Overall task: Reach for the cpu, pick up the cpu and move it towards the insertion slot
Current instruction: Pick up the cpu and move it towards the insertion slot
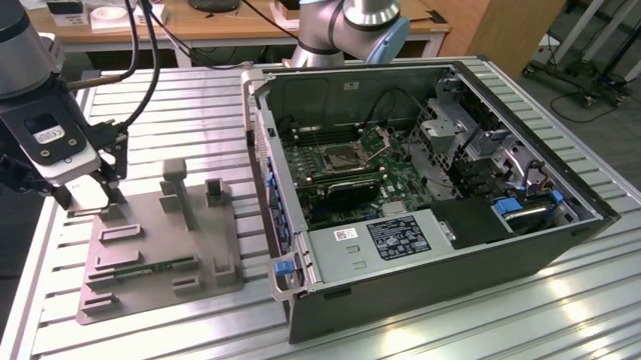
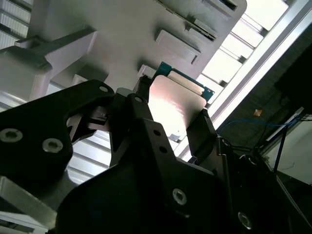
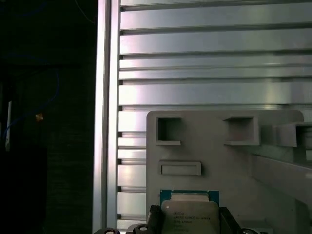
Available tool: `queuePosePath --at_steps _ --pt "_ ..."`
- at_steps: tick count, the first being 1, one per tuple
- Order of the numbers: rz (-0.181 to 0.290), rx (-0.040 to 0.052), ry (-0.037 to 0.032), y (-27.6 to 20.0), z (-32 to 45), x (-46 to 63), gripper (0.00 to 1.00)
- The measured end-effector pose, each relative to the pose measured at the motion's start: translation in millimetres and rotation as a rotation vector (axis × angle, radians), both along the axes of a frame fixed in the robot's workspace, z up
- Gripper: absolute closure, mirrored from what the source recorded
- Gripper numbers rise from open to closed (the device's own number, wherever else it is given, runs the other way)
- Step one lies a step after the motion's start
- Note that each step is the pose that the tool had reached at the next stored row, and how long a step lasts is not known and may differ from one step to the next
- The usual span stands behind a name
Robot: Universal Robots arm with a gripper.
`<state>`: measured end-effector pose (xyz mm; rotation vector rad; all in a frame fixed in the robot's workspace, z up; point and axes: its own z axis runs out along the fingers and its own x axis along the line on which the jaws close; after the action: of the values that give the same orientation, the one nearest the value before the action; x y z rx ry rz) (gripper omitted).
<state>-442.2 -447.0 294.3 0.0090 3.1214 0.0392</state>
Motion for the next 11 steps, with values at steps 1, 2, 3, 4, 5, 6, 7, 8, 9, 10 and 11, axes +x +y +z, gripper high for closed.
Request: queuePosePath --at_steps 1,2,3,4,5,6,7,8,9,10,11 --pt "0.000 0.0000 0.0000 0.0 0.9 0.0 0.46" --pt "0.000 0.0000 0.0001 0.0 1.8 0.0 0.46" --pt "0.000 0.0001 0.0000 0.0 2.8 0.0 0.46" --pt "0.000 0.0000 0.0001 0.0 3.8 0.0 0.46" --pt "0.000 0.0000 0.0000 0.0 4.7 0.0 0.46" --pt "0.000 0.0000 0.0001 0.0 5.6 0.0 0.46" --pt "0.000 0.0000 0.0001 0.0 6.4 0.0 0.46" --pt "0.000 0.0001 0.0000 0.0 7.2 0.0 0.46" --pt "0.000 0.0000 0.0001 0.0 8.1 0.0 0.46" --pt "0.000 0.0000 0.0000 0.0 8.9 0.0 0.46" --pt "0.000 0.0001 0.0000 0.0 9.5 0.0 0.46"
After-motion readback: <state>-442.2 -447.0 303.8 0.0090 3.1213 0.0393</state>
